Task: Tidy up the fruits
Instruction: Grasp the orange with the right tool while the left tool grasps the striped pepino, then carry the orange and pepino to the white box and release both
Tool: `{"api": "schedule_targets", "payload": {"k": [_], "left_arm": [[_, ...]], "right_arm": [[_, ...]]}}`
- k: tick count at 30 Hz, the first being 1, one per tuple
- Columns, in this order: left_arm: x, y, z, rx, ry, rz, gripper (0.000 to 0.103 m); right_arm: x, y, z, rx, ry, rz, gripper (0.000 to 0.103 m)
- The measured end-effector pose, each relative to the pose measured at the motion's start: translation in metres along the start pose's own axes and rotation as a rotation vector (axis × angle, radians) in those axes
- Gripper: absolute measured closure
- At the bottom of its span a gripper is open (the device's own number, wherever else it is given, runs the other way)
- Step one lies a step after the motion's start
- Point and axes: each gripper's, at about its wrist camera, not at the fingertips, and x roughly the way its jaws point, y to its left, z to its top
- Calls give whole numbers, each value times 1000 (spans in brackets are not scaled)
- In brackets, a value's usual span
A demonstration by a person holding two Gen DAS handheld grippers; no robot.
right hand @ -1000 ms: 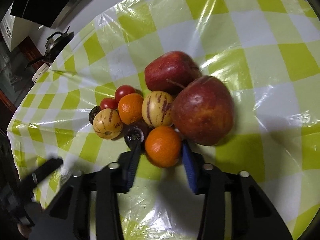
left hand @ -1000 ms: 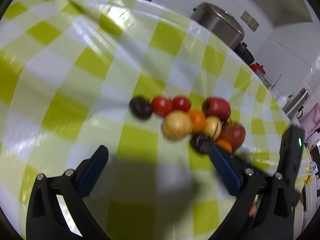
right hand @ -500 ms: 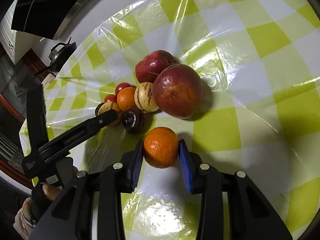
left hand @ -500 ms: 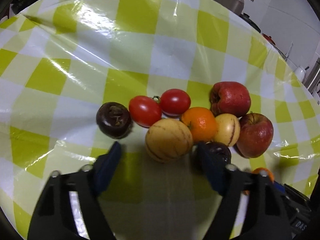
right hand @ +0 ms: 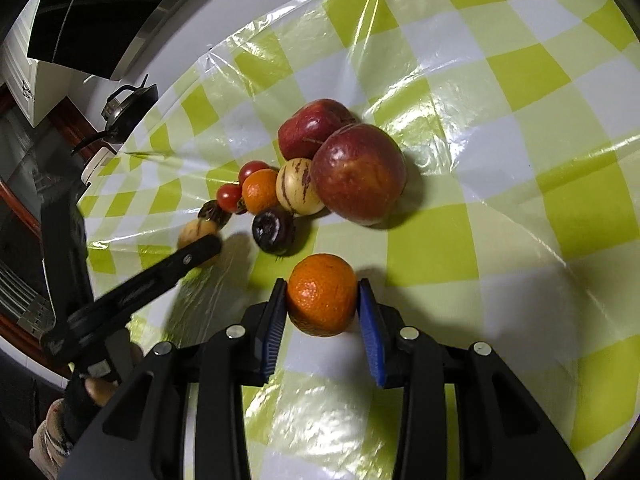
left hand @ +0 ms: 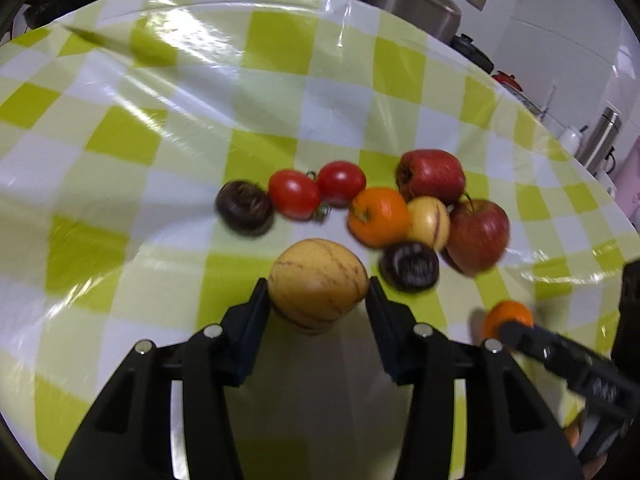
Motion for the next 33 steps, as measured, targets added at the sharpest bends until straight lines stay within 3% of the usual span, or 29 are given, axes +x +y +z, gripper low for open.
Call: {"api": "schedule_targets", "payload": {"k": [6, 16, 29, 33], "left_arm": [[-46, 18, -37, -36, -14, -33, 54], [-128, 41, -104, -42, -55, -8, 54], [-255, 98, -199, -108, -149, 36, 54], [-317, 130, -238, -165, -202, 78, 54]], "right_arm": [[-15, 18, -22, -37, 12, 16, 67], [-35, 69, -82, -107, 53, 76, 67], [-32, 164, -159, -212, 151, 183, 67], [-34, 213, -189, -288, 199, 245, 67]]}}
